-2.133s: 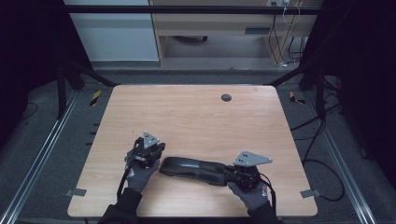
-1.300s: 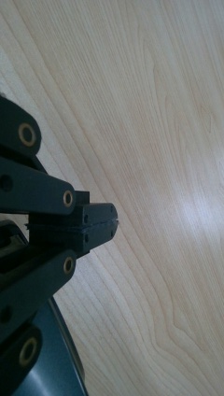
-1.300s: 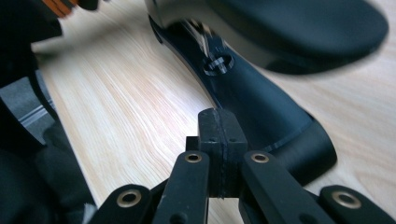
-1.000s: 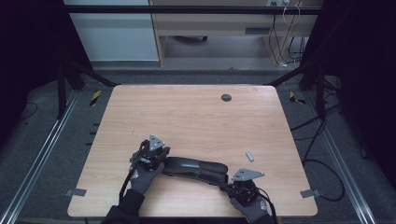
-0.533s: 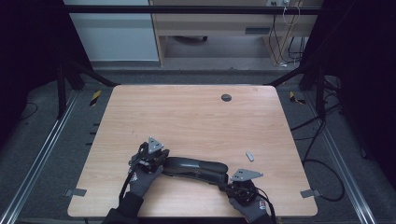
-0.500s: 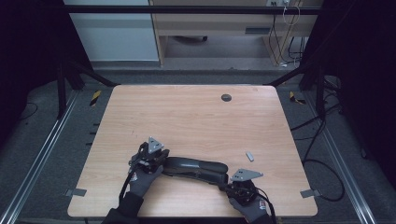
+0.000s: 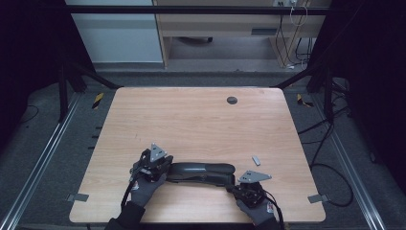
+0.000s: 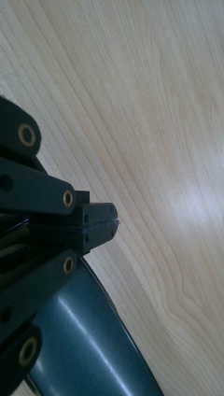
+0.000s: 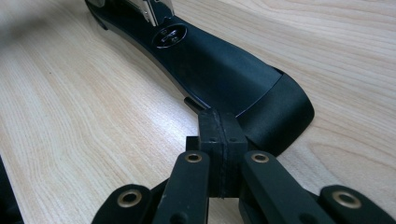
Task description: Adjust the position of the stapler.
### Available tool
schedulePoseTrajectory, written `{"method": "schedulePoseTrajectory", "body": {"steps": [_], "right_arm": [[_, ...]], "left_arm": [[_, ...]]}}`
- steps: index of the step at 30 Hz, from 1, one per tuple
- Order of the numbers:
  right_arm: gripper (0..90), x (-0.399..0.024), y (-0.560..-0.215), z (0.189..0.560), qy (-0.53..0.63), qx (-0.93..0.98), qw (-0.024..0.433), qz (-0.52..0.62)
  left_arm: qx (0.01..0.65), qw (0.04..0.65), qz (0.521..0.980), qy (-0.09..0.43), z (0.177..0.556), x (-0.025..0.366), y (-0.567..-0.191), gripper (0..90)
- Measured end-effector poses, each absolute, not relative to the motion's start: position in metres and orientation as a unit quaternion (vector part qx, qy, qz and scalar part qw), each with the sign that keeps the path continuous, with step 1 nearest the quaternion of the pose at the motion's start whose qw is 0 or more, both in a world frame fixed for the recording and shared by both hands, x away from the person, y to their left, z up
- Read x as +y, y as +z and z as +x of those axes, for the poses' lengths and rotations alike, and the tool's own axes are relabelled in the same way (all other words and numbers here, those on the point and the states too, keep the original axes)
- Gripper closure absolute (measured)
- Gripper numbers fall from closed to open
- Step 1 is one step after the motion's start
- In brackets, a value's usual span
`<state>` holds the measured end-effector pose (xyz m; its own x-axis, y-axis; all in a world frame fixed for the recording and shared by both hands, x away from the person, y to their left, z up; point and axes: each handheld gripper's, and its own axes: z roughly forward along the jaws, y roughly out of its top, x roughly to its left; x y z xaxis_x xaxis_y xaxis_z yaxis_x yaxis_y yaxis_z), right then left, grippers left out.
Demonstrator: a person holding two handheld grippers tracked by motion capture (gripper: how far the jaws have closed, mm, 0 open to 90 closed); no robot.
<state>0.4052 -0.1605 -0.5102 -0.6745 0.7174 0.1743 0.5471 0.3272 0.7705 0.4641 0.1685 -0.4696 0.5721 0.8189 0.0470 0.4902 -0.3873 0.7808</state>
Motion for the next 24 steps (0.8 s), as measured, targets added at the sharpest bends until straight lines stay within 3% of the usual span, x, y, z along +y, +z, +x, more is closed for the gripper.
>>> {"method": "schedulePoseTrajectory", "body": {"steps": [15, 24], "right_arm": [[90.0, -0.163, -0.511, 0.408, 0.427, 0.807, 0.101, 0.395], [90.0, -0.175, -0.502, 0.406, 0.450, 0.787, 0.124, 0.404]], "left_arm": [[0.401, 0.375, 0.806, 0.221, 0.459, 0.166, -0.471, 90.0], [0.423, 0.396, 0.780, 0.238, 0.458, 0.180, -0.462, 89.9]]}}
